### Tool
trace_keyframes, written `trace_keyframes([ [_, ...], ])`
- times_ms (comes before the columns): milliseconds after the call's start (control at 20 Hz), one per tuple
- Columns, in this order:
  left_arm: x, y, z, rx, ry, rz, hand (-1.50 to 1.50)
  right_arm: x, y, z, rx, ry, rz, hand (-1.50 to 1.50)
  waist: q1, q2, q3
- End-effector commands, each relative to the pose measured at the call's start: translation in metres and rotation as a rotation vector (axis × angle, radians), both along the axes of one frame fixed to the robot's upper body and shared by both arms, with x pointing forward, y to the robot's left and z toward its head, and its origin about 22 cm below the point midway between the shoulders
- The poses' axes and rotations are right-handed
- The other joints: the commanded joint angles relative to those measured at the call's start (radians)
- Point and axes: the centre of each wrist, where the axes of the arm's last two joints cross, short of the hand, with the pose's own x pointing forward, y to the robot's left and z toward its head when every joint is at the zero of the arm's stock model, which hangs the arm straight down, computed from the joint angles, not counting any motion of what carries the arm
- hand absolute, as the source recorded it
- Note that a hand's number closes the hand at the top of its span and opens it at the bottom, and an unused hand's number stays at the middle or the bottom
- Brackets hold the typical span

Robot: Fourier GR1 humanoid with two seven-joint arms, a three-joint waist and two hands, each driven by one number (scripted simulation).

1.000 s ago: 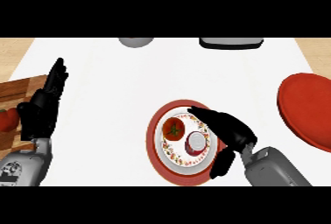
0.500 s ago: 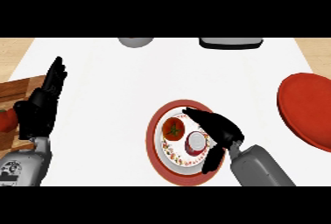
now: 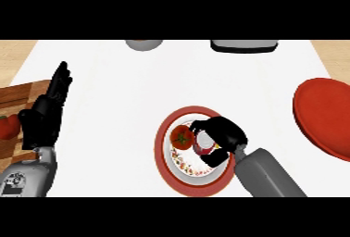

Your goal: Pick the can from the plate and place it in the bowl

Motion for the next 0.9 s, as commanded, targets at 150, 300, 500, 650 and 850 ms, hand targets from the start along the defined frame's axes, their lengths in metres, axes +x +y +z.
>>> trace_keyframes([
  [150, -0.006, -0.016, 0.008, 0.003, -0.013, -0.01, 0.0, -0.006, -0.017, -0.001, 0.031, -0.016, 0.026, 1.5, -0.004, 0.004, 0.002],
  [300, 0.001, 0.001, 0.003, -0.002, 0.0, -0.001, 0.0, -0.004, -0.001, 0.005, 0.041, -0.031, 0.027, 1.5, -0.003, 0.005, 0.002],
  [500, -0.007, -0.012, 0.018, -0.001, -0.003, -0.005, 0.0, -0.017, -0.002, 0.016, 0.036, -0.098, -0.037, 1.5, -0.004, 0.003, 0.002],
  [650, 0.004, -0.001, -0.001, -0.019, 0.003, -0.02, 0.0, -0.03, 0.05, -0.008, -0.01, -0.089, -0.293, 1.5, 0.012, 0.008, 0.001],
  [850, 0.003, -0.009, 0.001, -0.006, 0.005, -0.02, 0.0, -0.026, 0.065, 0.016, 0.012, -0.124, -0.54, 1.5, 0.016, 0.005, 0.002],
])
